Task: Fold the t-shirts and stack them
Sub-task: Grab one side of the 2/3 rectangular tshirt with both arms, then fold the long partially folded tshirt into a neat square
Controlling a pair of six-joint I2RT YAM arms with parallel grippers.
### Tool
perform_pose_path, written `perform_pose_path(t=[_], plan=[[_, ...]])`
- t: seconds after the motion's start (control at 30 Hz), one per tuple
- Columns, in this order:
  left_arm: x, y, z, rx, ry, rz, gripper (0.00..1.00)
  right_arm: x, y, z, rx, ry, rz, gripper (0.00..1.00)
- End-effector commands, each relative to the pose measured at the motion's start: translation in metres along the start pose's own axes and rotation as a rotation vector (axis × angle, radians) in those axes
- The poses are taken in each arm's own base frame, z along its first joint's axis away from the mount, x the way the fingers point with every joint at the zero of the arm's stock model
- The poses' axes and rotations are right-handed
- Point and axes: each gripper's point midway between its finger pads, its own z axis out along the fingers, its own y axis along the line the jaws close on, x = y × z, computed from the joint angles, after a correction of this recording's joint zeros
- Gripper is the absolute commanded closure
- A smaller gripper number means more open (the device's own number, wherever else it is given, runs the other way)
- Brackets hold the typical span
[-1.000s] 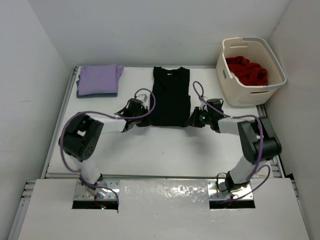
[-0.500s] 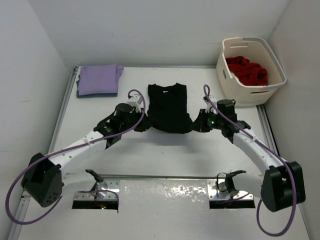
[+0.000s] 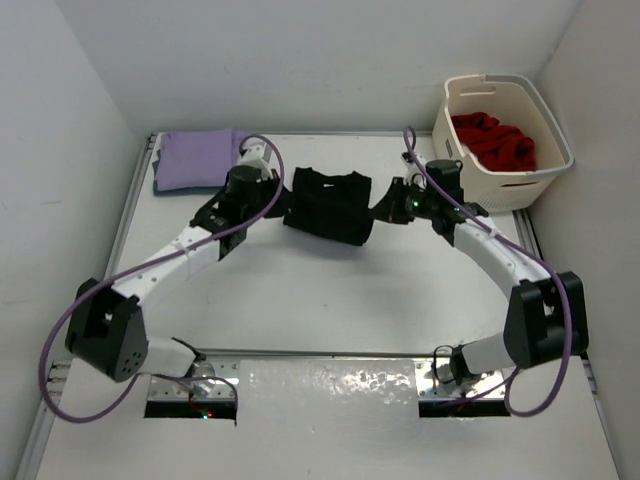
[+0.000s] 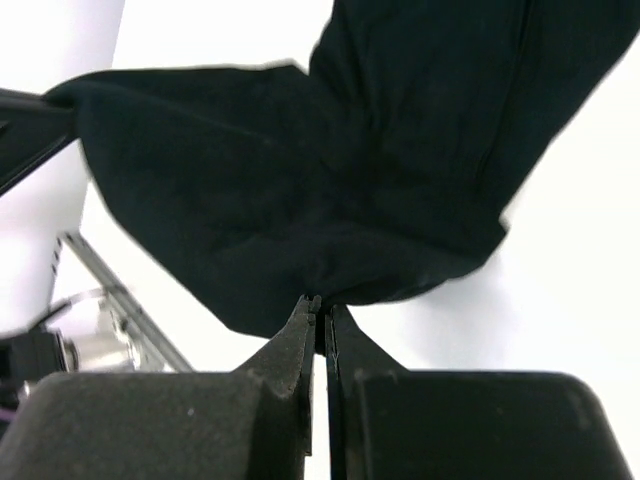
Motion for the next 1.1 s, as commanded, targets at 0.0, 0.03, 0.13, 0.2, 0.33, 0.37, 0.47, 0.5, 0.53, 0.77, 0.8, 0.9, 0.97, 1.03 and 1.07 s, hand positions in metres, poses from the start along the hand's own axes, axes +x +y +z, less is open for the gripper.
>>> perform_pose_path(t=[0.0, 0.03, 0.13, 0.2, 0.33, 0.37, 0.47, 0.5, 0.53, 0.77, 0.8, 0.9, 0.97, 1.03, 1.07], plan=[[-0.051, 0.005, 0.018, 0.003, -0.109, 0.002, 1.0, -0.049, 0.006, 0.01, -0.04, -0.106, -0.012, 1.0], [-0.057, 0.002, 0.022, 0.023, -0.118, 0.007, 1.0, -0.052, 0.003, 0.014, -0.041, -0.1, 0.0, 1.0], [-0.074, 0.01, 0.04, 0.005, -0.129, 0.023, 1.0, -0.074, -0.003, 0.026, -0.047, -0.111, 0.011, 1.0], [-0.075, 0.02, 0.056, -0.01, -0.113, 0.027, 1.0, -0.077, -0.015, 0.035, -0.038, -0.102, 0.033, 1.0], [-0.097, 0.017, 0.082, 0.017, -0.126, 0.061, 1.0, -0.101, -0.028, 0.044, -0.049, -0.14, 0.033, 1.0], [-0.089, 0.023, 0.095, 0.015, -0.097, 0.067, 1.0, -0.105, -0.032, 0.047, -0.049, -0.145, 0.036, 1.0], [-0.096, 0.032, 0.116, 0.019, -0.102, 0.068, 1.0, -0.121, -0.04, 0.063, -0.095, -0.137, 0.015, 1.0], [-0.097, 0.034, 0.122, 0.021, -0.102, 0.068, 1.0, -0.123, -0.043, 0.069, -0.1, -0.131, 0.015, 1.0], [-0.108, 0.031, 0.126, 0.031, -0.119, 0.068, 1.0, -0.124, -0.046, 0.075, -0.105, -0.119, 0.021, 1.0], [-0.091, 0.073, 0.212, -0.032, -0.073, 0.043, 1.0, -0.16, -0.106, 0.14, -0.056, -0.176, 0.017, 1.0], [-0.109, 0.071, 0.22, -0.024, -0.108, 0.038, 1.0, -0.166, -0.118, 0.15, -0.035, -0.18, 0.017, 0.81], [-0.115, 0.095, 0.246, -0.092, -0.109, -0.003, 0.67, -0.187, -0.149, 0.183, 0.028, -0.151, 0.04, 0.57], [-0.116, 0.1, 0.253, -0.091, -0.096, 0.008, 0.0, -0.215, -0.137, 0.18, 0.018, -0.195, 0.016, 0.36], [-0.142, 0.082, 0.25, -0.034, -0.173, 0.047, 0.0, -0.217, -0.134, 0.174, 0.051, -0.23, -0.01, 0.01], [-0.146, 0.078, 0.247, -0.021, -0.18, 0.055, 0.0, -0.219, -0.13, 0.167, 0.067, -0.249, -0.03, 0.01]])
